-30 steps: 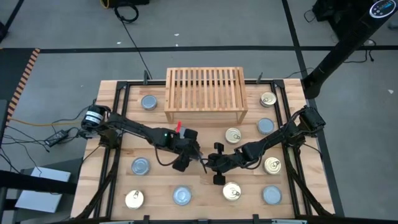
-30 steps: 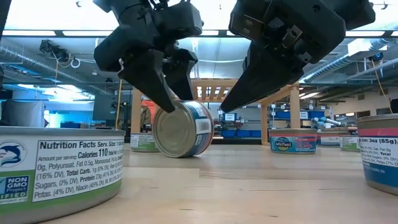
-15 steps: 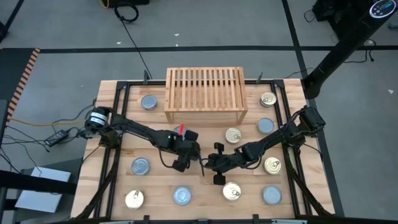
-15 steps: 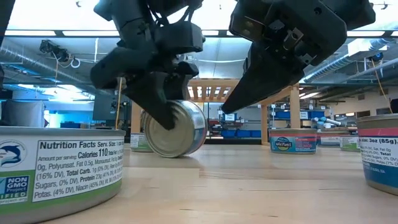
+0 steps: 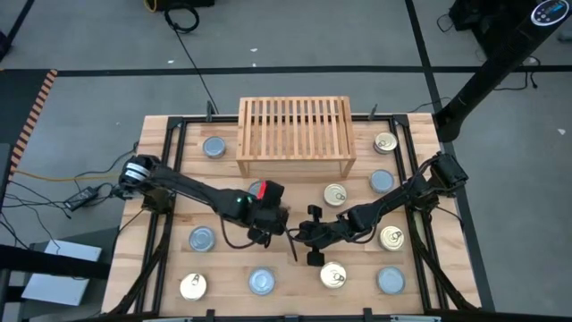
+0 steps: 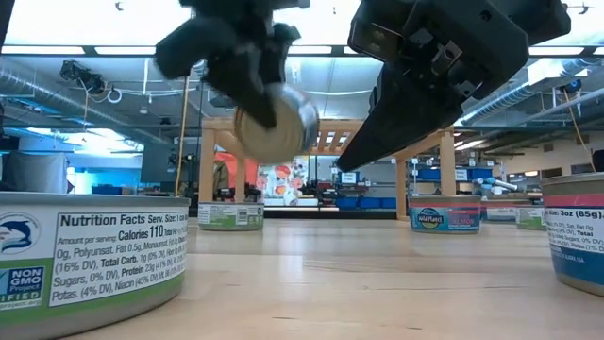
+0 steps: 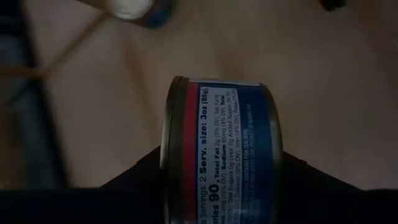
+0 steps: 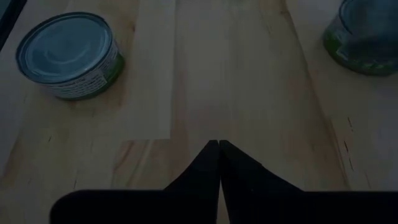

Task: Stack canned seafood by type on shelf
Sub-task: Put the blue pink tuna can on the shelf

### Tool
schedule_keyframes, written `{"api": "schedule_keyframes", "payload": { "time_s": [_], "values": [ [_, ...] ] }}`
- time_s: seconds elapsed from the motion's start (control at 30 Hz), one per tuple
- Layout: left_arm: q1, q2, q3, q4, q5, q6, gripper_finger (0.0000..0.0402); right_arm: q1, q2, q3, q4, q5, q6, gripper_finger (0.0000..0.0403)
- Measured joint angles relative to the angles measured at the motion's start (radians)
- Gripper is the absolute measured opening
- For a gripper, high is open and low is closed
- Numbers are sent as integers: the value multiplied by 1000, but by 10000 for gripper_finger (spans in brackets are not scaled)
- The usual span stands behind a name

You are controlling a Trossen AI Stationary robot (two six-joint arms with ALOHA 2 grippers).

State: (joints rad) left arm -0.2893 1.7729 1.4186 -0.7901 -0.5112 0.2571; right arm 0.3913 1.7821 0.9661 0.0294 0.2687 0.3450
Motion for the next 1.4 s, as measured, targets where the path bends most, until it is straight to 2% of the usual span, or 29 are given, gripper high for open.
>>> {"api": "schedule_keyframes", "payload": {
  "time_s": [0.2,0.37,0.53,0.67,0.9,1.03,1.4],
  "values": [
    [-6,-2,155,-232,-191,-56,192,10,0,0,-1,0,0,21],
    [28,-64,194,-325,-306,-98,192,10,0,0,-3,0,0,21],
    [146,-136,195,-323,-308,-102,192,11,0,0,-1,0,0,21],
    [283,-147,195,-272,-307,-24,192,11,0,0,0,0,0,20],
    [498,-142,195,-70,-219,146,192,11,0,0,-1,0,-4,20],
    [600,-135,195,-24,-174,202,192,11,0,0,-1,0,-8,20],
    [713,-84,131,25,-147,263,192,11,0,0,-7,0,-16,20]
  ]
}}
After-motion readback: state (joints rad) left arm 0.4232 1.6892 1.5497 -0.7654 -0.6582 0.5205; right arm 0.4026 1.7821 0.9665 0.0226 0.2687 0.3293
